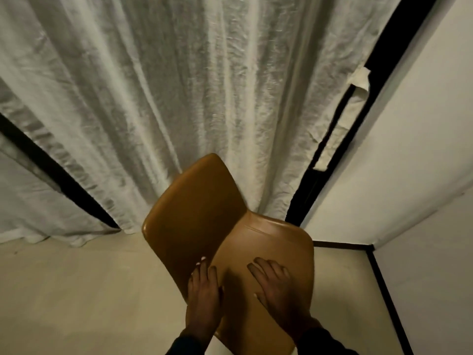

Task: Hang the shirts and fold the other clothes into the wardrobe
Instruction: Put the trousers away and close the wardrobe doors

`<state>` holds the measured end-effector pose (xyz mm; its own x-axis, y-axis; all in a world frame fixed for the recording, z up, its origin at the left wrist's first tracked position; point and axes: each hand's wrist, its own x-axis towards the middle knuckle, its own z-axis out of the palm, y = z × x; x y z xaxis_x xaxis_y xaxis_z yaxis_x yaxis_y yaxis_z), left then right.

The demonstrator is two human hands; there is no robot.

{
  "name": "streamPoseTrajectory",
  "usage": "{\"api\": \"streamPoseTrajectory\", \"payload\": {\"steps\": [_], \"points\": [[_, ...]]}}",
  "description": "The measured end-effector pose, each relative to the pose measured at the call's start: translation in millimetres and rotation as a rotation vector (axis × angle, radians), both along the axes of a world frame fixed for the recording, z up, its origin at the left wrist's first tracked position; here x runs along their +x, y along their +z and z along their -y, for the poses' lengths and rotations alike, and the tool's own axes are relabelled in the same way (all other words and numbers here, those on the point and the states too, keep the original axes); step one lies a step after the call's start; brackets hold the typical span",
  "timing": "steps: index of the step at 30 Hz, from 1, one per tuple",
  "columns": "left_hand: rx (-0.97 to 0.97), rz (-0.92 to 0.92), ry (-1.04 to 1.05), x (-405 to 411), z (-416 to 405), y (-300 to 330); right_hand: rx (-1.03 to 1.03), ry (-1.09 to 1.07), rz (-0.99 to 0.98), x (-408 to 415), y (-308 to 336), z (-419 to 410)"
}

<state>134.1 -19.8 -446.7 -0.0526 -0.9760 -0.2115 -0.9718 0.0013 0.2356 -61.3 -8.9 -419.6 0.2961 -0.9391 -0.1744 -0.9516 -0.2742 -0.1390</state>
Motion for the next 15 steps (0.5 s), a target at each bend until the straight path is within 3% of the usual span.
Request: {"api": "streamPoseTrajectory", "payload": {"steps": [6,9,15], "points": [[-0.214,0.021,0.051,22.0,37.3,-19.5,-0.020,0.272,-0.093,28.0,8.4,80.1],[-0.347,0.053,0.151,30.2,65.0,-24.1,-0.143,0.449,-0.062,45.2,3.6,132.2],[-0.492,0.182,0.307,54.1,119.7,-76.9,-0.316,0.540,-0.098,91.6,-19.2,236.6]]}}
